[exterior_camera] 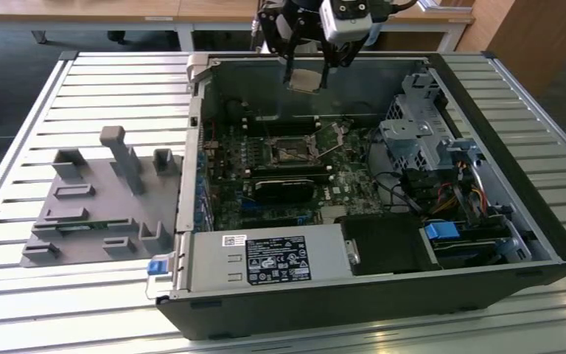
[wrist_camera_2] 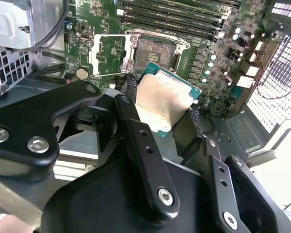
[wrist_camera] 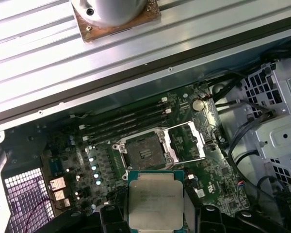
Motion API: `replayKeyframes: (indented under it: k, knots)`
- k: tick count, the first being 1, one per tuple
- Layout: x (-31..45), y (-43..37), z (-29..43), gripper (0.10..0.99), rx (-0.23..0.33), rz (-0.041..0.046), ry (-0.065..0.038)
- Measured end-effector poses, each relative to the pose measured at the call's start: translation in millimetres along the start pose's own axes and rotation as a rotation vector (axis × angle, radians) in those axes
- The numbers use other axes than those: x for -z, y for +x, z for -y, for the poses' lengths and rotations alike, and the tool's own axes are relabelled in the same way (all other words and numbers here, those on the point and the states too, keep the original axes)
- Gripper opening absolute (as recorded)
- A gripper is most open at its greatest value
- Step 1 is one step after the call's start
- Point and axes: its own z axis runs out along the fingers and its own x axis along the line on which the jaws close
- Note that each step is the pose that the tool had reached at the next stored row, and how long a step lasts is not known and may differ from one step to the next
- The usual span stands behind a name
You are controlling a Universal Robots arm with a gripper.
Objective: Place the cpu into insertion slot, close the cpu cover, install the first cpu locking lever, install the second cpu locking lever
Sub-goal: 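Place the cpu into insertion slot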
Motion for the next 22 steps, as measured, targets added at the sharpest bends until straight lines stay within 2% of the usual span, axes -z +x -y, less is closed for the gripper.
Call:
replayKeyframes:
  k: [22]
  knots:
    - [-0.7, 0.3, -0.7, 0.541, -0.121, 0.012, 0.004]
